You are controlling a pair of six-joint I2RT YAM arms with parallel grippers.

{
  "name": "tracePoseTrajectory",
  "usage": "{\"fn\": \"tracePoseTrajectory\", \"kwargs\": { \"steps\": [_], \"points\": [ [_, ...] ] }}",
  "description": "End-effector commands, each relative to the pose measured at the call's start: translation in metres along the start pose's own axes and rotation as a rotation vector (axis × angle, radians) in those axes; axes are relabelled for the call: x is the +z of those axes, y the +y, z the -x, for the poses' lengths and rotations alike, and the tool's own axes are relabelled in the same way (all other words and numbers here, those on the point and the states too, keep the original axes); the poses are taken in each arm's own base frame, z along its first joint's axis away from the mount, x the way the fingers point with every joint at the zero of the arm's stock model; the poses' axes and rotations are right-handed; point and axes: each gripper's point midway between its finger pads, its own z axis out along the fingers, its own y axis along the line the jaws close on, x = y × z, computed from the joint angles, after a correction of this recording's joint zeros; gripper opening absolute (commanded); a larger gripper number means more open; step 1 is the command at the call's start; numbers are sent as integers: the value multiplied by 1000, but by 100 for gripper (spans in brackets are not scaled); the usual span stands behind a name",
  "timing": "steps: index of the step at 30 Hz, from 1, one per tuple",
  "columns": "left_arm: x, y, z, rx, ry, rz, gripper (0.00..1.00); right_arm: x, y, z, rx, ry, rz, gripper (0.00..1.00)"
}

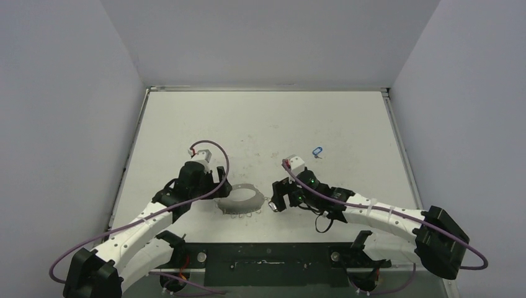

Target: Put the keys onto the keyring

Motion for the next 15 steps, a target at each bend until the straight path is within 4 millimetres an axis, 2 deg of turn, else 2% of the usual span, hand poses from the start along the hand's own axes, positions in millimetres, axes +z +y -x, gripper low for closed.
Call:
{"fn": "tracePoseTrajectory", "kwargs": {
  "steps": [1,4,10,15],
  "points": [
    [-12,25,-21,-152,98,149,93,3,32,27,-100,-53,16,88],
    [-13,30,-28,-223,112,186,97,9,45,24,-141,-25,21,82],
    [-12,37,-43,-315,123,207,97,20,65,18,-193,7,33,75],
    [-7,35,-55,-380,133,185,97,34,84,11,-165,33,87,68]
  ]
}}
